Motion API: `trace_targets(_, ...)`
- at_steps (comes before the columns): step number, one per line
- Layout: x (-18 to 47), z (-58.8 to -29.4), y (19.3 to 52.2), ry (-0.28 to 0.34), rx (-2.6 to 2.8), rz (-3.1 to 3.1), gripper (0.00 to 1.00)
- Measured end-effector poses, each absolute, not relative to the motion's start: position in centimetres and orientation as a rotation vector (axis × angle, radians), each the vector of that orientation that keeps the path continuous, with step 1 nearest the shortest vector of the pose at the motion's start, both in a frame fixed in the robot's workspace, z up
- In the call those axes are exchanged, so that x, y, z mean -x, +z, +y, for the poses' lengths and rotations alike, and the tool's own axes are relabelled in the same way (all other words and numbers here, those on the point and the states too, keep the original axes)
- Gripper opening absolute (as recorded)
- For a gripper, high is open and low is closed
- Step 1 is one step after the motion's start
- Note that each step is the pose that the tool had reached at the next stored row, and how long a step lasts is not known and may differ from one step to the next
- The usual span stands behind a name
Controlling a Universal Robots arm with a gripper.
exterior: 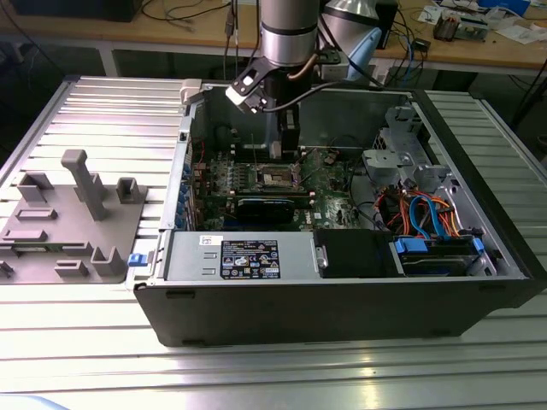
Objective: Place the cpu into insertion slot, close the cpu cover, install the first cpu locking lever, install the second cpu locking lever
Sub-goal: 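Place the cpu into insertion slot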
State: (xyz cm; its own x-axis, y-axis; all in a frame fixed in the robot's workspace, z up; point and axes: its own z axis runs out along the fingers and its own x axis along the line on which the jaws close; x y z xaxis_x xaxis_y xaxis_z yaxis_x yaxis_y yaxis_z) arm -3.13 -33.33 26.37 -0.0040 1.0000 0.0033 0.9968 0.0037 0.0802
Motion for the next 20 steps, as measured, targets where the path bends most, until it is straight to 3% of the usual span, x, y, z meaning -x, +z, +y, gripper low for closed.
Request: trace_targets(20, 3.3, -33.0, 24.8, 0.059, -2.156, 2.167, 0.54)
